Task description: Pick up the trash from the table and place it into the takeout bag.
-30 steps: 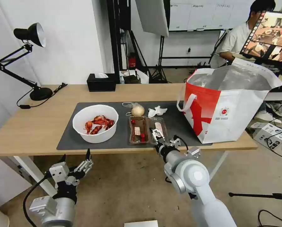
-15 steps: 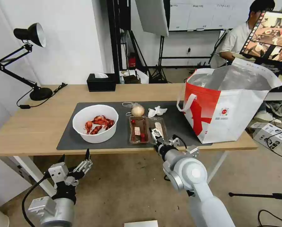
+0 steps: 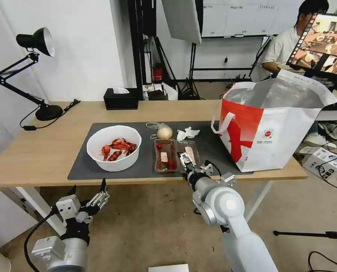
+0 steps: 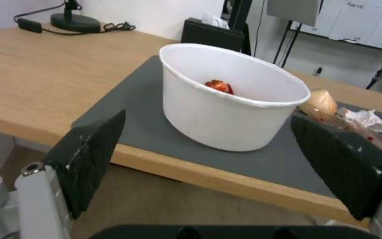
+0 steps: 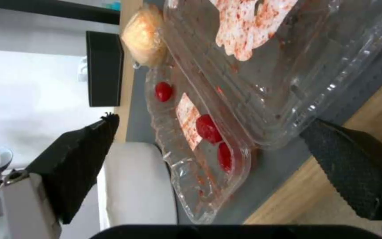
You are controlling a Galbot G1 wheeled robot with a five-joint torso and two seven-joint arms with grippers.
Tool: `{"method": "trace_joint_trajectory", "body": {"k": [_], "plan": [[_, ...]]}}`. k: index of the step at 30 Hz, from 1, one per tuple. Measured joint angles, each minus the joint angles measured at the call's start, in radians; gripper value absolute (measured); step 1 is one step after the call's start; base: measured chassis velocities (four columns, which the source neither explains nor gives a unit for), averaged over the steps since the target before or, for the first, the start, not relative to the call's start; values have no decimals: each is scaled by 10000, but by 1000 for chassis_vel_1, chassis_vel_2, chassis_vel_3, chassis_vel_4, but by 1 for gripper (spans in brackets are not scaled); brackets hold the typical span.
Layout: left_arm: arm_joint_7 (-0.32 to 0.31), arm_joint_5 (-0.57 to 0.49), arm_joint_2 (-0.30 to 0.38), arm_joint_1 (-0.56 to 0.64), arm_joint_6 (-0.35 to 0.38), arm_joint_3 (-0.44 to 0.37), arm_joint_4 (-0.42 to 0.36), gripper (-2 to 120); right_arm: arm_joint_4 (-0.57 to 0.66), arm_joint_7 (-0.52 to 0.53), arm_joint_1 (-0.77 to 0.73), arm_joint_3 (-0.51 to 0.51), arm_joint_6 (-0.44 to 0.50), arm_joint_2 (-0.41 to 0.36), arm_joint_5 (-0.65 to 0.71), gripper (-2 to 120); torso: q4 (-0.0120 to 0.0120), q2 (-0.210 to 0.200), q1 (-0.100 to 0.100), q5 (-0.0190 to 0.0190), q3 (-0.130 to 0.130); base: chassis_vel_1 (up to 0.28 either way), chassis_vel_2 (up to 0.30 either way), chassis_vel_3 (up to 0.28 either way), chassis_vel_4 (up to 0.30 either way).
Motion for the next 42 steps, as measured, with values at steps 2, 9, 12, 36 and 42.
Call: {"method": "trace_joint_trajectory", "body": {"k": [2, 9, 12, 36, 42], "plan": [[0, 1, 0, 35, -5, -23, -37, 100, -38, 2, 50, 2, 17, 40, -36, 100, 0, 0, 0, 0, 0, 0, 0, 0, 0], [-2, 1, 7, 88, -11, -71, -114, 100, -122, 0, 198, -40, 35, 99, -202, 100, 0, 0, 0, 0, 0, 0, 0, 0, 0], [-2, 1, 11, 116, -14, -92, -141, 100, -138, -9, 269, -66, 31, 125, -337, 100, 0, 0, 0, 0, 0, 0, 0, 0, 0], [31, -50, 18, 255, -387, -195, -115, 100, -581, -1441, 1585, -714, -1009, -316, -985, 100, 0, 0, 0, 0, 0, 0, 0, 0, 0], [34, -76, 56, 263, -392, -254, -153, 100, -994, -1507, 2210, -1125, -1387, -316, -783, 100, 1, 0, 0, -1, 1, 0, 0, 0, 0]]}}
